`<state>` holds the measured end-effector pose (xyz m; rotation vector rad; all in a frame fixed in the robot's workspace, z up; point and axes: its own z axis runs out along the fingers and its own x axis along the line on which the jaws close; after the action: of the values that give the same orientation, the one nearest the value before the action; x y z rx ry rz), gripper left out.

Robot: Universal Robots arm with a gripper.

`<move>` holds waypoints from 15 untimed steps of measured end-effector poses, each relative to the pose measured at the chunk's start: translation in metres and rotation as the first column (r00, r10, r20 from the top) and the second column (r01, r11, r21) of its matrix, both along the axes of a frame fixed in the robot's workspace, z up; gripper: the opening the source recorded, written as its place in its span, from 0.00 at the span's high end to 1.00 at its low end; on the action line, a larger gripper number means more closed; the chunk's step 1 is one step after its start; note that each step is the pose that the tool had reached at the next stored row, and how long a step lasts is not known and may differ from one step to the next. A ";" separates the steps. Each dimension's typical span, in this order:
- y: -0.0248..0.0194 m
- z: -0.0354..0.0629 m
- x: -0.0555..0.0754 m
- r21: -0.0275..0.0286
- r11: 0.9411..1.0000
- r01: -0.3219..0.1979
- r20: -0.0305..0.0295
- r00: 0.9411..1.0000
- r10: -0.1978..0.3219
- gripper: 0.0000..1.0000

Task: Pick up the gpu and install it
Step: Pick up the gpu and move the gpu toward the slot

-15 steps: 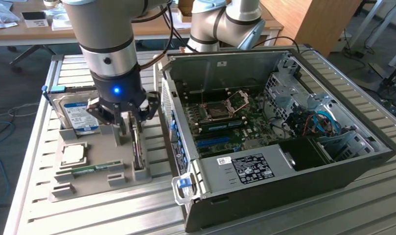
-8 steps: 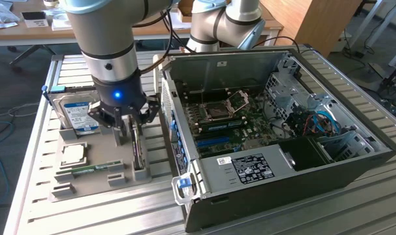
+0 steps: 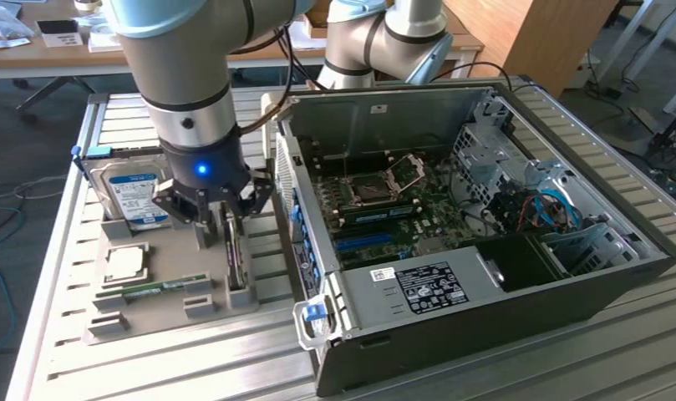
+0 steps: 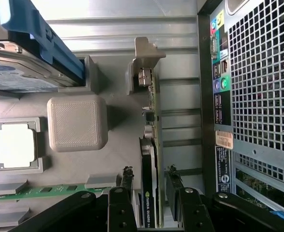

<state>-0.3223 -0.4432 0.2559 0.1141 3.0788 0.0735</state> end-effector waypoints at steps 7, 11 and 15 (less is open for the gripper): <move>0.0000 -0.0090 0.000 0.000 1.000 0.000 0.000 1.000 0.000 0.58; 0.0002 -0.0120 0.000 0.000 1.000 0.000 0.000 1.000 0.000 0.58; 0.0018 -0.0158 0.000 0.000 1.000 0.000 0.000 1.000 0.000 0.58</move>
<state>-0.3223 -0.4413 0.2401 0.1144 3.0790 0.0732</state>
